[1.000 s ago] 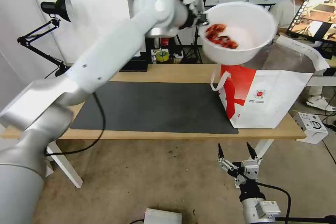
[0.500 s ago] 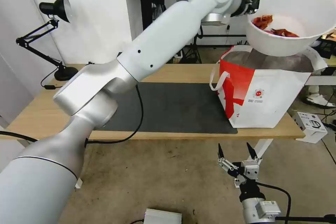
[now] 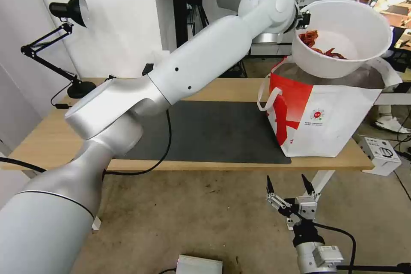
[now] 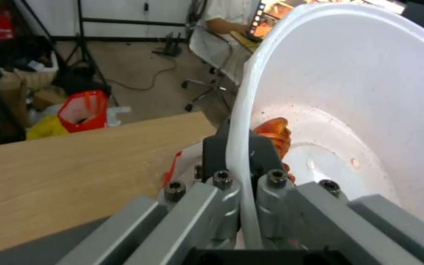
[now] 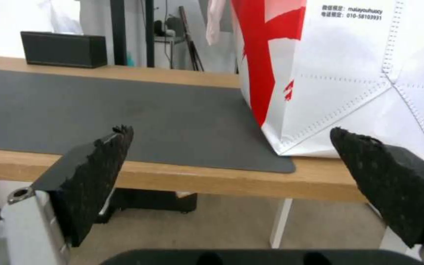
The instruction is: Pick up the trash from the table and place it into the takeout bag.
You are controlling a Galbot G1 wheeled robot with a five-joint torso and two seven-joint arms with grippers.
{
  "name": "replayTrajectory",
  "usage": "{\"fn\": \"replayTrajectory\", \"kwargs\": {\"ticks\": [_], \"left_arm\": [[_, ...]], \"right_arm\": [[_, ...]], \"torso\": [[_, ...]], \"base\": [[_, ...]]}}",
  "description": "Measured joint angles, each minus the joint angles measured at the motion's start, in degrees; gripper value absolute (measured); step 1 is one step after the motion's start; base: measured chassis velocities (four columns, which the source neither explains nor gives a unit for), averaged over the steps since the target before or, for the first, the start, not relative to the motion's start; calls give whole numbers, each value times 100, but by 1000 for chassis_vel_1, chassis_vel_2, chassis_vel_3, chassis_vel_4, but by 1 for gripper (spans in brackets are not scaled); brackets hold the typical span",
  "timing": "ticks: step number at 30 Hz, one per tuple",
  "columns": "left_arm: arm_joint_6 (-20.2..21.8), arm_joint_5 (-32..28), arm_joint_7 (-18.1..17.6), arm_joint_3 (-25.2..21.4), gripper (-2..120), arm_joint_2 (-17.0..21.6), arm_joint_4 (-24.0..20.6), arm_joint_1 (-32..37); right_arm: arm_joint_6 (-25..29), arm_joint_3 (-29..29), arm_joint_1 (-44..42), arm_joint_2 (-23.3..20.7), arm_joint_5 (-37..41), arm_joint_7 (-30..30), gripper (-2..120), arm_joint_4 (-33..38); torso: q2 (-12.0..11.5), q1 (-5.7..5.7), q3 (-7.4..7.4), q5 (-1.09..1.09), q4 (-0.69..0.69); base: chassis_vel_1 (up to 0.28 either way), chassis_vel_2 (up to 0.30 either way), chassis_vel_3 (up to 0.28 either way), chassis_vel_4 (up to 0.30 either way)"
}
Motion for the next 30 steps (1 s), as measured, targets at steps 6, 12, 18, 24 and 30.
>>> {"fn": "replayTrajectory", "kwargs": {"ticks": [6,12,18,24,30], "left_arm": [[-161,-40,-285,272,0,3,-62,-18],[-221,-25,-406,456,0,7,-139,49],[-232,81,-451,604,0,10,-175,113],[-236,86,-439,617,15,11,-195,145],[-240,83,-413,620,38,13,-215,150]], "right_arm": [[0,0,0,0,0,0,100,0],[0,0,-1,0,0,0,100,0],[0,0,0,0,0,0,100,0],[0,0,0,0,0,0,100,0],[0,0,0,0,0,0,100,0]], "torso": [[0,0,0,0,0],[0,0,0,0,0],[0,0,0,0,0],[0,0,0,0,0],[0,0,0,0,0]], "base": [[0,0,0,0],[0,0,0,0],[0,0,0,0],[0,0,0,0],[0,0,0,0]]}}
